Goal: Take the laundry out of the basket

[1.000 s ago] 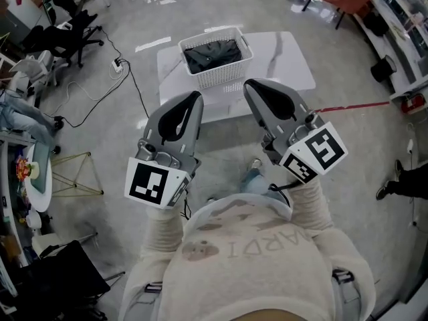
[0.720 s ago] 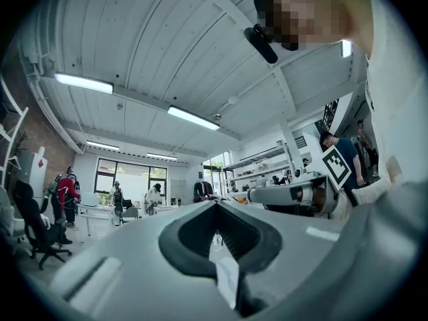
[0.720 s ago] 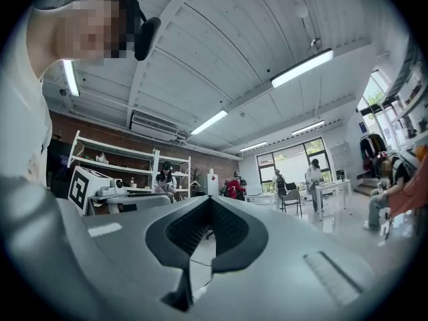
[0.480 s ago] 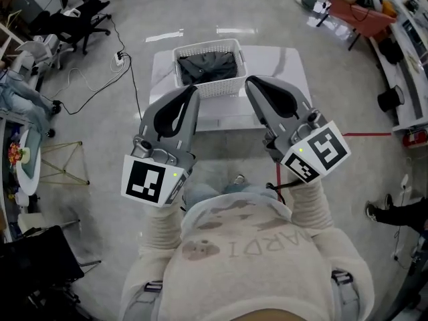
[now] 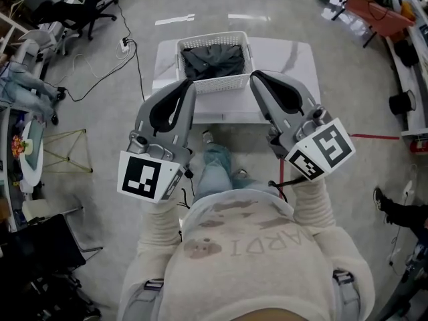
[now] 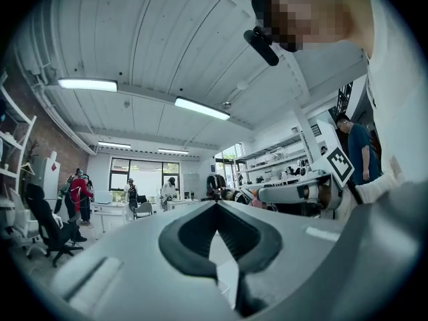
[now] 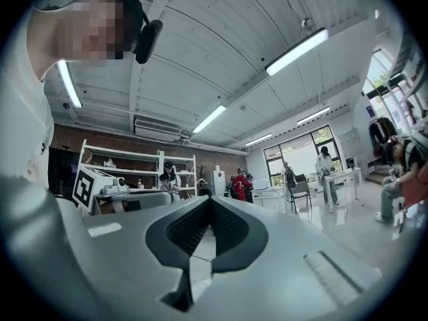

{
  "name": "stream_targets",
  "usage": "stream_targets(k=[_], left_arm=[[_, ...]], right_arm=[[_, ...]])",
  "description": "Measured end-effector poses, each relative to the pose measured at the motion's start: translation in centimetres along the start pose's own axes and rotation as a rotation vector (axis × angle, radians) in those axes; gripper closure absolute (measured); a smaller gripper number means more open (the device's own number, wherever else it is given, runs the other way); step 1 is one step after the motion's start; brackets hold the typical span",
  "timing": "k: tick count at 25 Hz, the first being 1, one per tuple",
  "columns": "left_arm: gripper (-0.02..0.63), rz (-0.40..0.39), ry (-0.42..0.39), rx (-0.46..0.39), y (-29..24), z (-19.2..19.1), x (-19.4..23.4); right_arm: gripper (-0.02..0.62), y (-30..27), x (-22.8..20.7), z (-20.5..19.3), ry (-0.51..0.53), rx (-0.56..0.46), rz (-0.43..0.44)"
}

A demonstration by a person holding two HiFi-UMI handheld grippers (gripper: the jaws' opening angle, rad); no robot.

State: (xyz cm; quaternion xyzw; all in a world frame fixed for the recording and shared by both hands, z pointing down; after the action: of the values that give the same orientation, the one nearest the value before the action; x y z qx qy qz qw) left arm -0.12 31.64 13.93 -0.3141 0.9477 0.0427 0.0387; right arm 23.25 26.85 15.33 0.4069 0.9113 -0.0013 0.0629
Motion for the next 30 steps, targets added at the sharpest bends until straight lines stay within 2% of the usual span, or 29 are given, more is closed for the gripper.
stream_targets(k=[7,17,30], left_arm=[[0.606,-0.032,0.012,-0.006,-4.2,-0.9,4.4],[0.606,-0.068,0.013,0.008,-10.0,-1.7,13.9],[0.606,-0.163,0.03,0.037,-15.4,-4.3,24.2]], right_arm=[[0.568,-3.8,-3.4,-0.1,-0.008,0.005,-0.039],[0.568,-14.1,-7.6,0.5,-0.011,-0.001,-0.04],[0.568,-24.6,-10.6,-0.8,-0.027,0.033,-0.06]])
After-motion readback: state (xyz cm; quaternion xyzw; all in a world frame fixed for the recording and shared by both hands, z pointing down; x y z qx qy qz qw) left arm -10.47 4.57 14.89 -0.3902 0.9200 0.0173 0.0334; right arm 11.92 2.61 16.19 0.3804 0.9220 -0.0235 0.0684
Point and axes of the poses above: the fingertips, and each gripper's own axes: y backward along the fingers, x to its left, z out of its top, the point moved 10 cm from there along y, backward along the fingers, and after that the axes turned 6 degrees about -z, right-handed, at the moved point
